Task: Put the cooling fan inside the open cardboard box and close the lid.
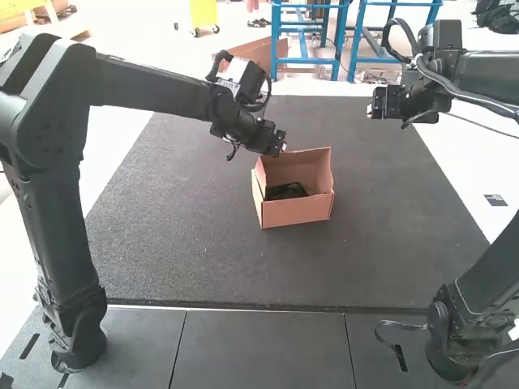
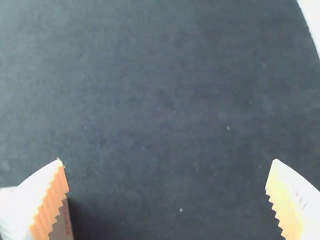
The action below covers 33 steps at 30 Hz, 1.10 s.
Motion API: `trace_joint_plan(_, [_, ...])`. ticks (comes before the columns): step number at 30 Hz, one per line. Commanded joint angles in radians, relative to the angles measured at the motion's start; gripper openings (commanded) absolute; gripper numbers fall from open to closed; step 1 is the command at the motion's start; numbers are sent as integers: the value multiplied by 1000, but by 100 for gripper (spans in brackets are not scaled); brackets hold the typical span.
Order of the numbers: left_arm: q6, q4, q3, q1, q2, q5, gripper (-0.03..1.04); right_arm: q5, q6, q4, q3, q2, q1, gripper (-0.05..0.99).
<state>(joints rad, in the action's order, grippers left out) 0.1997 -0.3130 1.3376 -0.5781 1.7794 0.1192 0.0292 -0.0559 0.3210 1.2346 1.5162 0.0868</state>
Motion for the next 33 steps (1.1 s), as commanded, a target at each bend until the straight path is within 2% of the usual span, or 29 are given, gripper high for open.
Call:
trace_joint_plan(1, [29, -14, 9, -23, 2, -23, 97, 14, 19, -11, 11, -19, -25, 91])
trace_joint_plan(6, [27, -18, -48, -46, 15, -23, 97, 41, 25, -11, 8, -19, -48, 91])
trace_joint_plan(11, [20, 29, -120, -40, 100, -30, 97, 63, 19, -11, -38, -21, -52, 91])
trace_joint_plan(19, [26, 78, -104, 12, 172, -23, 97, 95, 11, -7, -63, -24, -58, 91])
trace_joint_plan(24, [41, 45, 14, 61, 38, -30, 97, 118, 13, -10, -57, -24, -78, 91])
trace_joint_plan(25, [44, 45, 32, 75, 12, -44, 97, 121, 14, -10, -57, -24, -84, 91])
trace_joint_plan(27, [43, 51, 57, 96, -32, -101, 97, 124, 27, -20, -53, -30, -93, 91])
trace_joint_plan(30, [38, 41, 66, 116, -80, -196, 97, 170, 50, -22, -50, -39, -98, 91])
trace_joint_plan(33, [44, 23, 55, 118, -109, -205, 97, 196, 159, -22, -47, -53, -104, 91])
